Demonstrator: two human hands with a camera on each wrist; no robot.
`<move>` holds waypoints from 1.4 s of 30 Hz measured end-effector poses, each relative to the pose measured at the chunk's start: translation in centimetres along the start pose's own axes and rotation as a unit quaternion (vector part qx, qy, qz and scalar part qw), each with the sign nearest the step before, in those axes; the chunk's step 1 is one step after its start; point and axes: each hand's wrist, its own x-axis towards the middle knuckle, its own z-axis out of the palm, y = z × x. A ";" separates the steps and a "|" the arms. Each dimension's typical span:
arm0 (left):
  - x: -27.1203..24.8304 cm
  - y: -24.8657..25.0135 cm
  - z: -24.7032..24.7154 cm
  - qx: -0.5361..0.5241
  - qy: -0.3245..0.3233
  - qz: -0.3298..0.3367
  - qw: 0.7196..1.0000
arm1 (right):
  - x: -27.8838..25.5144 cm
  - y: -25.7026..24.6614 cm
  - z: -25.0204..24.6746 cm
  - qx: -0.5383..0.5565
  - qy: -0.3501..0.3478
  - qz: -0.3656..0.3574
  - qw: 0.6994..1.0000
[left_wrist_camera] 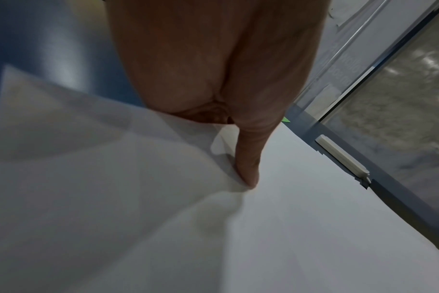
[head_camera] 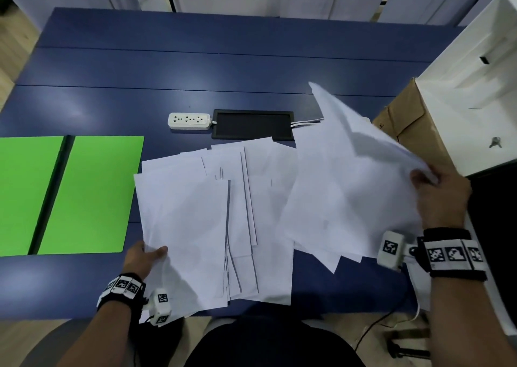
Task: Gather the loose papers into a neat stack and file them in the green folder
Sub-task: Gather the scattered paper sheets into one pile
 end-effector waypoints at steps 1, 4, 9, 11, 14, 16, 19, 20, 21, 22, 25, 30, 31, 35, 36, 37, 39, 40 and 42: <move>-0.4 0.3 0.0 -0.002 -0.001 0.005 1.000 | -0.2 -1.0 -0.3 0.034 -0.001 -0.009 0.999; -1.5 1.0 -0.3 -0.022 -0.009 0.020 1.000 | -1.4 -4.3 -0.1 0.153 -0.018 -0.021 0.988; -2.1 1.5 -0.6 -0.036 -0.014 0.016 0.999 | -2.2 -5.7 3.1 0.261 -0.048 0.021 0.964; -2.3 1.8 -0.5 -0.040 -0.015 0.018 0.999 | -2.5 -5.9 4.5 0.295 -0.066 0.050 0.952; -2.2 1.5 -0.9 -0.051 -0.020 0.022 0.998 | -4.0 -7.4 7.4 0.321 -0.099 0.093 0.937; -1.4 1.1 -1.1 -0.057 -0.026 0.026 0.998 | -5.1 -8.1 9.5 0.302 -0.123 0.082 0.942; -0.3 0.1 -1.7 -0.128 -0.057 -0.059 0.988 | -7.5 -8.9 13.5 0.252 -0.168 0.060 0.951; 0.9 -0.9 -1.6 -0.182 -0.074 -0.072 0.978 | -8.5 -9.1 15.1 0.261 -0.182 0.068 0.946; 0.3 -0.2 -1.6 -0.238 -0.094 -0.093 0.962 | -9.5 -9.2 16.7 0.264 -0.199 0.082 0.940; -0.1 0.6 -1.4 -0.284 -0.104 -0.115 0.946 | -10.6 -9.2 18.5 0.264 -0.217 0.093 0.935; -1.7 2.1 -2.2 -0.308 -0.068 -0.145 0.938 | -13.0 -8.7 22.7 0.215 -0.254 0.099 0.938; -1.4 0.2 -2.8 -0.269 -0.178 -0.057 0.945 | -15.6 -8.0 26.2 0.144 -0.303 0.078 0.939; -1.3 -0.1 -2.6 -0.237 -0.160 -0.040 0.957 | -15.9 -8.2 26.4 0.136 -0.309 0.072 0.938; 0.7 -1.9 -1.8 -0.090 -0.097 0.007 0.991 | -16.5 -8.6 26.8 0.121 -0.323 0.080 0.935; 1.1 -2.1 -1.7 -0.065 -0.082 0.011 0.994 | -16.5 -8.8 26.7 0.123 -0.320 0.083 0.936; 1.4 -2.3 -1.5 -0.046 -0.066 0.019 0.997 | -16.2 -9.1 26.5 0.122 -0.313 0.089 0.938; 1.3 -2.0 -1.2 -0.026 -0.039 0.037 0.998 | -15.2 -9.4 25.7 0.129 -0.278 0.106 0.946; 1.1 -1.9 -1.2 -0.025 -0.034 0.043 0.998 | -14.5 -9.5 25.1 0.131 -0.254 0.115 0.952; 0.7 -1.7 -1.3 -0.039 -0.035 0.047 0.998 | -12.8 -9.7 23.5 0.128 -0.208 0.113 0.963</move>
